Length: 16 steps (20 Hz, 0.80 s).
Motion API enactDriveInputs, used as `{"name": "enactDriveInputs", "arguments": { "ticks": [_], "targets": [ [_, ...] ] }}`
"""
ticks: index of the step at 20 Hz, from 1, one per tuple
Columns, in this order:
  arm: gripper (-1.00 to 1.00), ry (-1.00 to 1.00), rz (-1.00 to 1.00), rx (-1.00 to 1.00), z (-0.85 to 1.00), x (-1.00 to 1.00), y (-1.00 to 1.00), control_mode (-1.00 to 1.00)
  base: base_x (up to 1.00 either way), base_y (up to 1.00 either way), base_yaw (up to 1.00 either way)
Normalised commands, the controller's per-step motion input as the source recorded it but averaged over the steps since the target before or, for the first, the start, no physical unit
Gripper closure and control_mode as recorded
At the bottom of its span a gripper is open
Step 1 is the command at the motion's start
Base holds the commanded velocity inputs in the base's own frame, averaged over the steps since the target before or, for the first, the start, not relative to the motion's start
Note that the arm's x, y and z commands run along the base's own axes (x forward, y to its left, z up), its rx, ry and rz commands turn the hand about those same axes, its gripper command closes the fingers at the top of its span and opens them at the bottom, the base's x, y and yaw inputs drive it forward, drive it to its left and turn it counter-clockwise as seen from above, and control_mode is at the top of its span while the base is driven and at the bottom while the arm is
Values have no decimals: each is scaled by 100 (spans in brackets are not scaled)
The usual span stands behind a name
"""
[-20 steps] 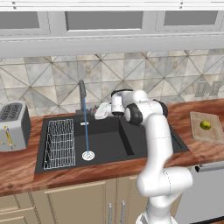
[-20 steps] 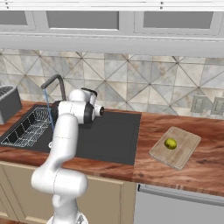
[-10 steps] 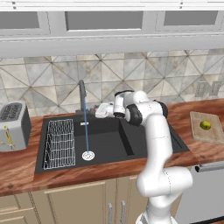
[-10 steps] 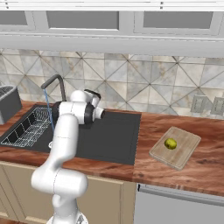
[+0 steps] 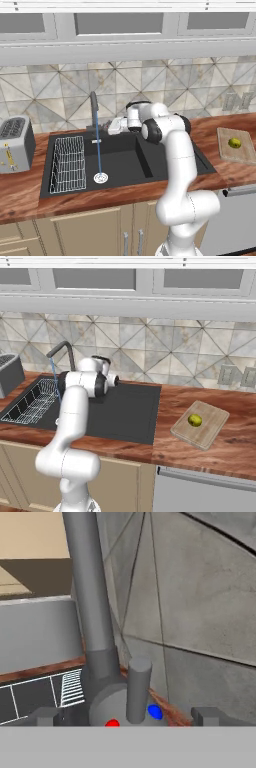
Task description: Pick the pear from the sink and place it on the cutting board to airdry. Then turn off the sink faucet.
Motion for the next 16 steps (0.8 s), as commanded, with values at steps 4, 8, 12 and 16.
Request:
{"name": "enactDriveInputs", "arguments": {
  "ticks": [4,8,12,16],
  "targets": [
    [-100,6,3,-28,79,83,72,-100,0,0,0],
    [-100,6,7,-20,69,91,63,-100,0,0,0],
    [-100,-6,22,-17,64,72,37,-100,0,0,0],
    [-100,-18,33,-18,52,41,25,-100,0,0,0]
  ]
}}
